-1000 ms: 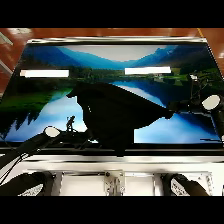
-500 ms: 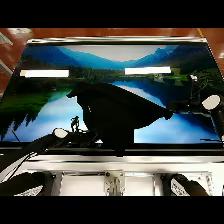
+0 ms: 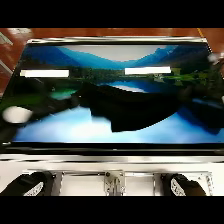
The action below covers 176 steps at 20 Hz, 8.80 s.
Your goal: Fold the shirts.
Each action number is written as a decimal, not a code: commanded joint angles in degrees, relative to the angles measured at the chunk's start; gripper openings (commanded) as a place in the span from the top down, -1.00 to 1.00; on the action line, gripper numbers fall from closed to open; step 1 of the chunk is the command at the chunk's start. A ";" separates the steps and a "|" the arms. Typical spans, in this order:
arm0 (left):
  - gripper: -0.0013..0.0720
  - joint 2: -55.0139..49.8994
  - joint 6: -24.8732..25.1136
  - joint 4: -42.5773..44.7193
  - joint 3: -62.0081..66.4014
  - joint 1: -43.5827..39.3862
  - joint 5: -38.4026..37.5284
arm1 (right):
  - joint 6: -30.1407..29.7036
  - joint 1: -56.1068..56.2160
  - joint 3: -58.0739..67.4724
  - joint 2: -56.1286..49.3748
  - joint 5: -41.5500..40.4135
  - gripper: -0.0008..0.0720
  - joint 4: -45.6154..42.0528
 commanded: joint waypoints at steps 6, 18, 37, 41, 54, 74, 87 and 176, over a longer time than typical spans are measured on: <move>0.87 15.32 -3.02 12.59 43.74 23.89 -7.98 | -0.98 -0.02 21.75 17.77 -9.40 0.79 0.48; 0.86 12.61 -3.26 24.44 49.66 24.59 -21.66 | 0.11 -0.09 25.57 15.08 12.63 0.79 0.26; 0.86 -28.35 -11.39 18.14 17.16 23.71 -6.93 | 10.47 2.49 25.53 -48.72 -5.70 0.79 31.71; 0.86 -37.00 -11.41 13.90 17.16 20.79 -9.86 | 12.79 6.21 25.53 -52.17 -4.52 0.79 31.61; -0.52 -36.09 -5.44 28.55 13.53 38.88 -50.51 | 11.13 -18.03 21.14 -35.17 40.19 -0.88 4.04; 0.86 -40.35 6.32 4.35 -1.55 27.28 -27.58 | 9.42 -22.53 2.71 -34.45 33.88 -0.88 11.54; 0.86 -33.64 6.67 4.35 -1.55 27.45 -28.50 | 11.43 -16.61 -10.54 -39.34 16.37 -0.88 16.37; -0.52 -29.35 -4.11 36.98 13.51 37.13 -55.08 | 11.28 -9.35 10.29 -33.53 29.79 -0.64 -7.52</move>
